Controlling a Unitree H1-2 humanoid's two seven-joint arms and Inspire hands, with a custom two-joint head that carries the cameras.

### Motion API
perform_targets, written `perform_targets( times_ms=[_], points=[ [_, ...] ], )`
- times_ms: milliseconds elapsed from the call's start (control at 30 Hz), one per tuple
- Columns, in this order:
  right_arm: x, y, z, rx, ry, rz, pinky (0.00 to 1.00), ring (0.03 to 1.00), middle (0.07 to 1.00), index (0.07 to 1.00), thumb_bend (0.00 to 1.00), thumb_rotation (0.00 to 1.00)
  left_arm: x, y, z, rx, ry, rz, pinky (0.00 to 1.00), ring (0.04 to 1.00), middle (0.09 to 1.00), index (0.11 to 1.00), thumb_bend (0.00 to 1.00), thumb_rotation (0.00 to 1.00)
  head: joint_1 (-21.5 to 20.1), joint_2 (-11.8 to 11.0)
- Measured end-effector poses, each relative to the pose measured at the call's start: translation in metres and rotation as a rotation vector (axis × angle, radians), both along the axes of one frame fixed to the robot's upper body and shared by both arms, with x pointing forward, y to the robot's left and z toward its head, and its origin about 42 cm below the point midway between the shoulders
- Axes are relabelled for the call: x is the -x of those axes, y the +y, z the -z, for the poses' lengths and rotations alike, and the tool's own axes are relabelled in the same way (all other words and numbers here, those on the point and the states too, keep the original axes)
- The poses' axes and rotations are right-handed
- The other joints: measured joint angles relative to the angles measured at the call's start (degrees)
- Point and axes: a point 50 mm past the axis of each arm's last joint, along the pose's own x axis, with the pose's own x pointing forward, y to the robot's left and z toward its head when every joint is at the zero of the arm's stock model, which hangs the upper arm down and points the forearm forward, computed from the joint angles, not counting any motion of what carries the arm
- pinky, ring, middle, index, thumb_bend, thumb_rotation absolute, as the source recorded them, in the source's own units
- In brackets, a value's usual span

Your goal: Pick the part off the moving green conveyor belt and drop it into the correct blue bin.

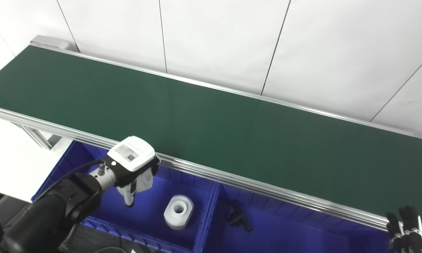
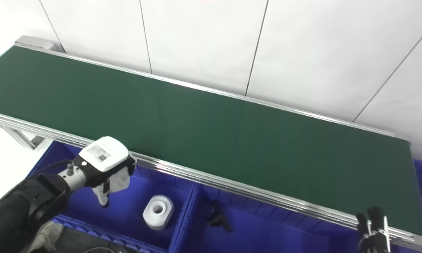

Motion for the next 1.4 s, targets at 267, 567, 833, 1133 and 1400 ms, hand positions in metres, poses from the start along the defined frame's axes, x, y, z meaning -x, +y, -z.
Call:
perform_targets(
  times_ms=[267, 567, 833, 1133, 1400],
  points=[
    [-0.003, 0.000, -0.001, 0.003, -0.010, -0.004, 1.00, 0.962, 1.000, 1.000, 0.70, 0.95, 0.016, -0.008, -0.021, 0.029, 0.052, 0.006, 0.74, 0.789, 0.802, 0.769, 0.98, 0.67, 0.0, -0.2],
    [-0.005, 0.002, -0.002, 0.002, -0.016, -0.003, 1.00, 0.961, 1.000, 1.000, 0.71, 0.94, 0.017, -0.006, -0.032, 0.124, 0.046, 0.021, 0.70, 0.745, 0.773, 0.765, 1.00, 0.67, -0.3, -0.4],
    [-0.007, 0.009, -0.001, 0.020, -0.015, 0.003, 0.97, 0.944, 0.994, 0.984, 0.65, 0.96, 0.025, -0.023, -0.029, 0.605, 0.037, 0.019, 0.62, 0.743, 0.794, 0.789, 0.90, 0.67, -6.8, -0.4],
    [-0.008, 0.041, -0.001, 0.076, -0.010, 0.013, 0.88, 0.884, 0.951, 0.956, 0.68, 0.96, 0.049, -0.082, 0.023, 1.450, 0.049, -0.351, 0.80, 0.835, 0.871, 0.869, 0.62, 0.66, -20.0, -0.3],
    [-0.010, 0.079, 0.000, 0.137, -0.005, 0.028, 0.81, 0.888, 0.955, 0.955, 0.66, 0.98, 0.060, -0.104, 0.055, 1.822, 0.070, -0.556, 0.89, 0.857, 0.895, 0.951, 0.66, 0.49, -33.0, -0.6]
  ],
)
